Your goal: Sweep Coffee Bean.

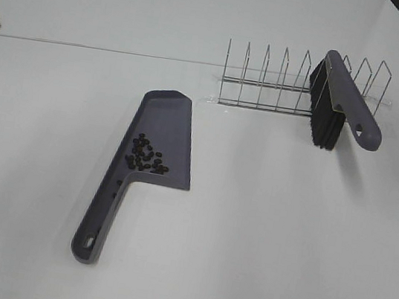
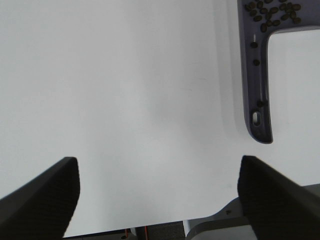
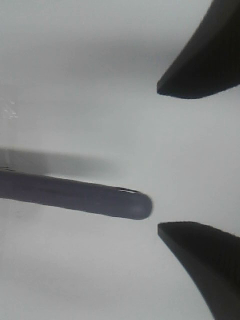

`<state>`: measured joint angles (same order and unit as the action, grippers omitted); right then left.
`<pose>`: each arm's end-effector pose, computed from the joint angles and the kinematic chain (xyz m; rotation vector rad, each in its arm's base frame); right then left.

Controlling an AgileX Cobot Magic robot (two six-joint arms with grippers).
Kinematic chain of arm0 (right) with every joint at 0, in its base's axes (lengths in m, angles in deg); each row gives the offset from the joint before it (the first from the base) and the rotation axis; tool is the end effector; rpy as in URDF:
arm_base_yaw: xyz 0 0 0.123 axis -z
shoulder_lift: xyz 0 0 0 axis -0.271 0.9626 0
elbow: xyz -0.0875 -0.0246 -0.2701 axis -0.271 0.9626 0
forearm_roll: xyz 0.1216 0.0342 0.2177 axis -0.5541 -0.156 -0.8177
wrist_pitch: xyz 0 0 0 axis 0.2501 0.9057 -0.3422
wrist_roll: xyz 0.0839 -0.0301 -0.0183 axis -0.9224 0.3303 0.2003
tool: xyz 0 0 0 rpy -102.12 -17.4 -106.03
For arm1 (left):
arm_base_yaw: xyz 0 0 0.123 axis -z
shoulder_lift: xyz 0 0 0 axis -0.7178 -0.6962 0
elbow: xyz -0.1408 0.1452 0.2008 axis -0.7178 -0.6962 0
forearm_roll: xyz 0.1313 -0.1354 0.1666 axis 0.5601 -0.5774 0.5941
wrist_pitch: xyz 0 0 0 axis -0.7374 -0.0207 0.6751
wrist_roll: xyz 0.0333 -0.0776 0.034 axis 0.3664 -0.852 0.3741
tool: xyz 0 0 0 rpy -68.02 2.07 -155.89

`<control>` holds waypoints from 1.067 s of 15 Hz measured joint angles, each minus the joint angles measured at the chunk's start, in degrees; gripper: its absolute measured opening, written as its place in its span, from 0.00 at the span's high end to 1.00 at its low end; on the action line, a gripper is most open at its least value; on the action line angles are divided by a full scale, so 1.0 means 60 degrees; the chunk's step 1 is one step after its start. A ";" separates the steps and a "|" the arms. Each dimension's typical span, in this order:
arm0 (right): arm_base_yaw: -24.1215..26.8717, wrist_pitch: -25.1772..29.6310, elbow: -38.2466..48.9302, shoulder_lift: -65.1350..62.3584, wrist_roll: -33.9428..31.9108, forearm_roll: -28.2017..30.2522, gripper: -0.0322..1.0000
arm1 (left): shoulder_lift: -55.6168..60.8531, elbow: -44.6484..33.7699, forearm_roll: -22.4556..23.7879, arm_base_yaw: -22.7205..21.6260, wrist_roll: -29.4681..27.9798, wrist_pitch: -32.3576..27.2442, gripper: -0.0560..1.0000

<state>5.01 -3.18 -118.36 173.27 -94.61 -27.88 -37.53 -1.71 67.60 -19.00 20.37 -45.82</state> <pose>0.3373 0.0508 0.3393 -0.1203 2.7632 -0.1276 0.2227 -0.0954 0.3301 0.2034 2.7706 0.0528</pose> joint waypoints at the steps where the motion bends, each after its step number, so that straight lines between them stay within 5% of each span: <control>1: 0.0000 0.0000 0.0840 -0.0697 0.0010 0.0000 0.31 | 0.0754 -0.0392 0.0010 0.0000 -0.0019 -0.0019 0.18; 7: 0.0000 0.0029 0.6971 -0.5672 0.0010 -0.0248 0.31 | 0.6322 -0.3820 -0.0516 0.0000 0.0076 -0.0095 0.18; 13: 0.0000 -0.0468 0.9406 -0.9473 0.0258 -0.0382 0.31 | 0.9769 -0.5558 -0.1757 0.0000 0.1585 -0.0143 0.18; 16: 0.0000 -0.1442 0.9912 -1.3111 0.0964 -0.0353 0.31 | 1.0371 -0.5882 -0.2082 0.0000 0.2483 0.0477 0.18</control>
<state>5.01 -11.83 -58.89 94.60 -88.82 -30.00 24.69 -37.00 55.11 -19.00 35.26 -42.95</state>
